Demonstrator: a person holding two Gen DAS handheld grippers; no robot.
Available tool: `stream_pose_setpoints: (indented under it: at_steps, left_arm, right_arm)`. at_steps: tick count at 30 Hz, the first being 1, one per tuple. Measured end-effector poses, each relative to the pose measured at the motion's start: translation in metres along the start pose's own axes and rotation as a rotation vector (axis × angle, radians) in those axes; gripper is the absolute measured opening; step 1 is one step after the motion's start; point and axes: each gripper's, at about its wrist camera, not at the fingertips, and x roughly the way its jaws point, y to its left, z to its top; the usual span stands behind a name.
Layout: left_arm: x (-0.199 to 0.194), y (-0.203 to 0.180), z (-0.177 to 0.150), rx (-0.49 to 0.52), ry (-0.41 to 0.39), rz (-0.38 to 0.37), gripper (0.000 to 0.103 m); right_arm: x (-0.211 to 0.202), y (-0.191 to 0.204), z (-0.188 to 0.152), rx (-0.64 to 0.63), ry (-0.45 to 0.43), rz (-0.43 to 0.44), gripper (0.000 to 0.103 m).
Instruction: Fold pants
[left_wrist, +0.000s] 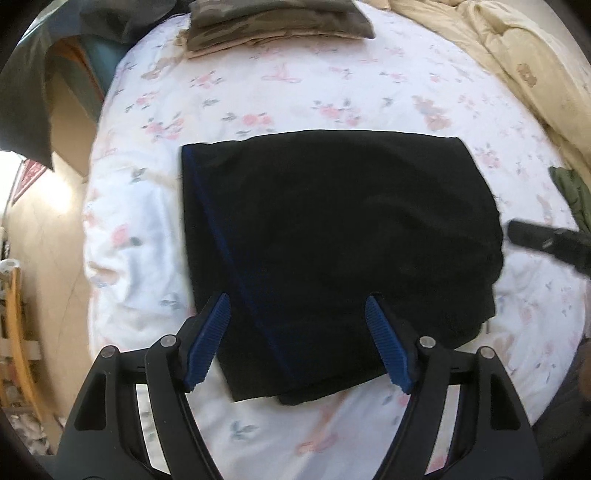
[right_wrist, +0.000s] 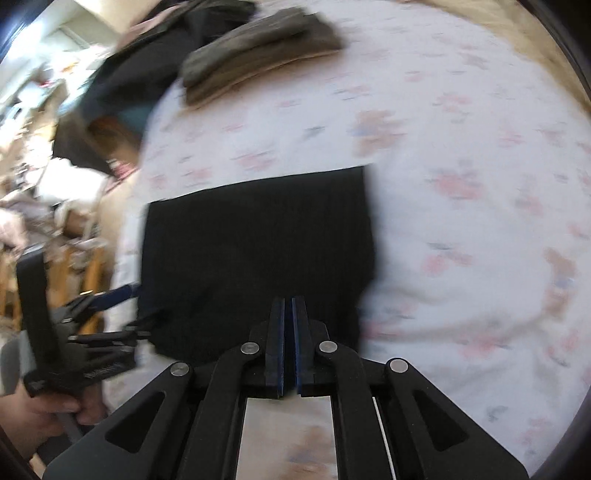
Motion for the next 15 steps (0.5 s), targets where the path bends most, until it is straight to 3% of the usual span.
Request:
stream_pose_setpoints:
  at_steps: [3, 7, 10, 13, 15]
  left_arm:
    - [0.015, -0.009, -0.003, 0.045, 0.043, 0.022, 0.073]
    - [0.026, -0.007, -0.005, 0.032, 0.078, 0.027, 0.076]
    - [0.026, -0.005, -0.002, 0.028, 0.087, 0.032, 0.078]
    - [0.025, -0.007, -0.003, 0.039, 0.085, 0.042, 0.078]
    - [0.021, -0.006, -0.004, 0.045, 0.084, 0.050, 0.079]
  right_arm:
    - [0.029, 0.009, -0.001, -0.013, 0.075, 0.056, 0.005]
    - [0.054, -0.004, -0.009, -0.016, 0.176, -0.051, 0.001]
    - [0.046, -0.016, -0.008, 0.034, 0.179, -0.038, 0.000]
    - [0.037, -0.026, -0.014, 0.044, 0.180, -0.158, 0.002]
    - [0.038, -0.038, -0.018, 0.096, 0.207, -0.176, 0.001]
